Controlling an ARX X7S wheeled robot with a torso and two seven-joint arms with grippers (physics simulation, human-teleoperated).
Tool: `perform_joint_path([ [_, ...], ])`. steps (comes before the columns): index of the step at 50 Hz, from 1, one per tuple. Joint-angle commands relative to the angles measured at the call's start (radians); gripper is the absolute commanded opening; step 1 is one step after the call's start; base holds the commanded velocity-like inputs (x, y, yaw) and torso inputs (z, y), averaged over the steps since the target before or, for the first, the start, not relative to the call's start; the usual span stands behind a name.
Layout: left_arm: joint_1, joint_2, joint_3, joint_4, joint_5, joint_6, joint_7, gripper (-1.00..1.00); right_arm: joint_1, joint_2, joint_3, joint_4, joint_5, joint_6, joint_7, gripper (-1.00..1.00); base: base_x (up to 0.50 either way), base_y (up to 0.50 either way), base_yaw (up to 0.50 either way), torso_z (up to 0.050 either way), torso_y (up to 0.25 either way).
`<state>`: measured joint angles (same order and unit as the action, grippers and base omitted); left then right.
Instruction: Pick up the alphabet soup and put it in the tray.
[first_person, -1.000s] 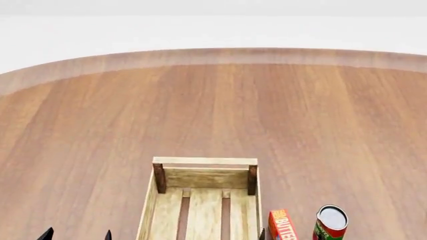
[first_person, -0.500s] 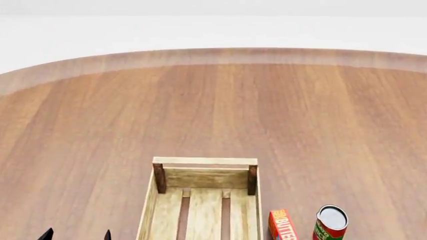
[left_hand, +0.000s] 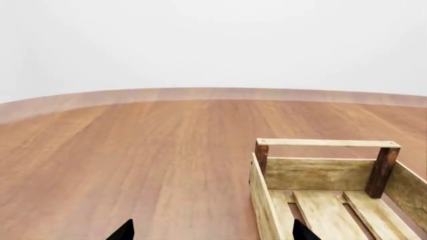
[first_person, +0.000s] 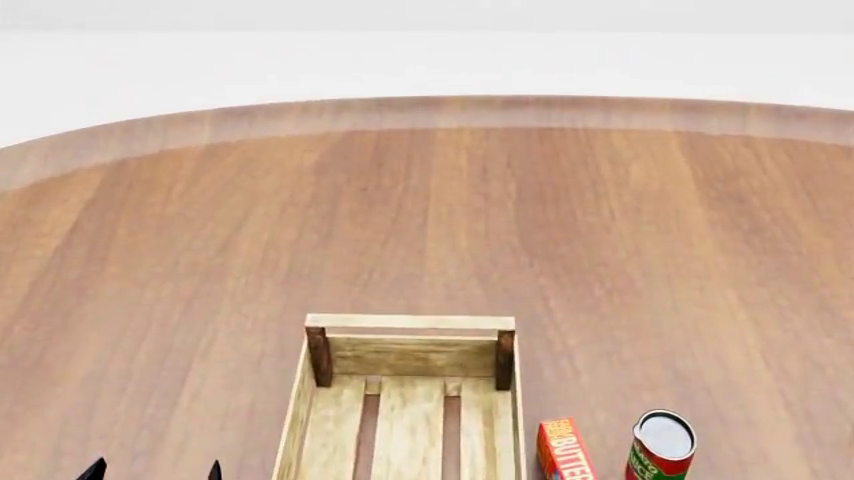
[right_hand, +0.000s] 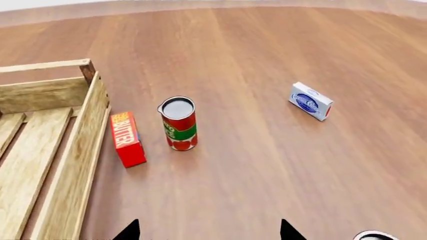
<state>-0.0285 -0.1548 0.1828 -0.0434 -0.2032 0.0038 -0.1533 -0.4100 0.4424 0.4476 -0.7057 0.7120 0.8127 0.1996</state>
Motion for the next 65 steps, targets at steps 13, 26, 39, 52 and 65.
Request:
perform_joint_path([
  [13, -0.001, -0.011, 0.014, 0.0, -0.012, 0.002, -0.014, 1.0, -0.074, -0.011, 0.092, 0.019, 0.016, -0.032, -0.018, 1.0, 0.0, 0.0, 0.0, 0.0, 0.0],
  [26, -0.002, -0.017, 0.022, 0.002, -0.018, 0.003, -0.022, 1.0, -0.102, -0.031, 0.156, 0.043, 0.026, -0.063, -0.025, 1.0, 0.0, 0.0, 0.0, 0.0, 0.0],
  [39, -0.002, -0.023, 0.029, 0.004, -0.023, 0.001, -0.03, 1.0, -0.12, -0.053, 0.193, 0.091, 0.017, -0.104, -0.042, 1.0, 0.0, 0.0, 0.0, 0.0, 0.0],
  [52, -0.002, -0.028, 0.039, 0.002, -0.016, 0.01, -0.041, 1.0, -0.13, -0.066, 0.221, 0.11, 0.013, -0.13, -0.05, 1.0, 0.0, 0.0, 0.0, 0.0, 0.0],
  [65, -0.008, -0.032, 0.044, -0.006, -0.026, 0.01, -0.045, 1.0, -0.132, -0.075, 0.239, 0.154, 0.002, -0.158, -0.066, 1.0, 0.0, 0.0, 0.0, 0.0, 0.0],
])
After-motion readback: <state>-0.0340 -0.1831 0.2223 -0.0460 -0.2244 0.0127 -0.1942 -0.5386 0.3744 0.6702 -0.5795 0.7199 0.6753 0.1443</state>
